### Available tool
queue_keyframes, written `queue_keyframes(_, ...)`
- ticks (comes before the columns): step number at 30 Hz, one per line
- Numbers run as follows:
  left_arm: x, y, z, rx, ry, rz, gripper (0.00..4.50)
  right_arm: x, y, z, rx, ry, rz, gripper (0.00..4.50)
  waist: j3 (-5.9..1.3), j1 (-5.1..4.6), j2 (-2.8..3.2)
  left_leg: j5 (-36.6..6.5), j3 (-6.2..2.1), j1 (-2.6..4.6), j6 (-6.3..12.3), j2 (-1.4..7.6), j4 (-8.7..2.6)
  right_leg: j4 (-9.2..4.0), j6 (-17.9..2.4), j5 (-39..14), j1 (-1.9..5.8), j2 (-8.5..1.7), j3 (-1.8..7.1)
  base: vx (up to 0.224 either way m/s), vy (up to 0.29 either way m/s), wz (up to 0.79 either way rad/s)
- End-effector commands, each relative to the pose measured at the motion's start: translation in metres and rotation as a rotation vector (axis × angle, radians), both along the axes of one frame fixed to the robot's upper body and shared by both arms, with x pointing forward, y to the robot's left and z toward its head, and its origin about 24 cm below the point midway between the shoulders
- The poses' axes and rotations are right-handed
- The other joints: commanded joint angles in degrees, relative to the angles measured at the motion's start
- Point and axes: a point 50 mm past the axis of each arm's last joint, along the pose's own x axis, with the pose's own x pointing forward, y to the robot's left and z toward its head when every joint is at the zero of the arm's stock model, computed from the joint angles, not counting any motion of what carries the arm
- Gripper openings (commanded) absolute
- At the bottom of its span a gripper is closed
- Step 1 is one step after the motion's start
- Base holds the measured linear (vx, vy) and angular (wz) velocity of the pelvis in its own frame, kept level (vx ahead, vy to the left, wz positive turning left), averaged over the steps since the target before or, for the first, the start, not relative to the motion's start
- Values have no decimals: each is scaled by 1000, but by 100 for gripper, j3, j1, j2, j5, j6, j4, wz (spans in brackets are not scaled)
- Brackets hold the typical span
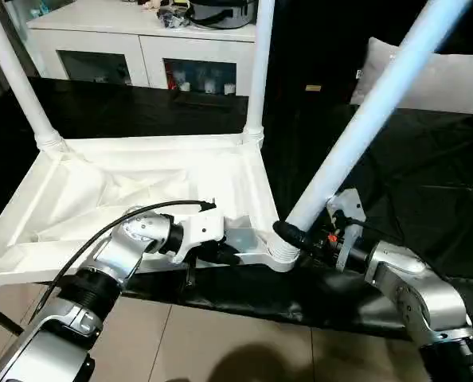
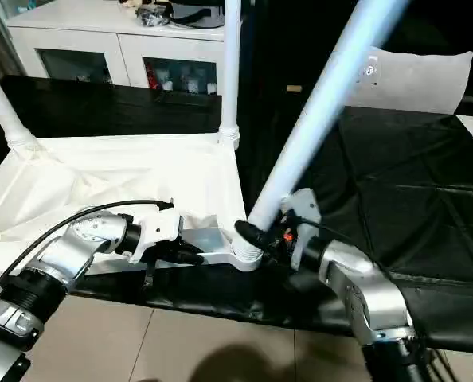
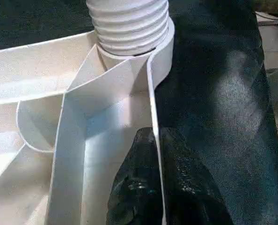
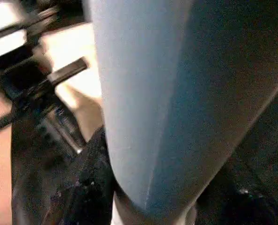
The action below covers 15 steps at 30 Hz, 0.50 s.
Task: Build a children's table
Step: Insert table leg to table base, then rotate leg to tighten
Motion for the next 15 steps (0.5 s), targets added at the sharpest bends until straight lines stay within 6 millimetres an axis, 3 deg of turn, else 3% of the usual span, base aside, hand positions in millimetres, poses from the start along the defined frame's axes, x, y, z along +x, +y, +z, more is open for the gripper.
queue_keyframes(1, 2, 1, 4, 47, -19, -46, 0, -18, -5, -42, -136, 192, 28, 189, -217, -56, 25, -2092, -177, 59, 85, 303, -443, -621, -125, -3501, 124, -515, 264, 0, 0, 0)
queue_keyframes(9, 6, 4, 9, 67, -22, -68, 0, -14, 8, -45, -180, 233, 153, 188, -198, -136, -2, -2309, -205, 65, 75, 301, -445, -635, -122, -3674, 122, -521, 231, 0, 0, 0)
queue_keyframes(15, 7, 9, 9, 47, -16, -8, 0, -11, 12, -46, -146, 239, 117, 188, -169, -221, -7, -2536, -232, 105, 37, 279, -412, -734, 86, -4125, 90, -529, 135, 0, 0, 0)
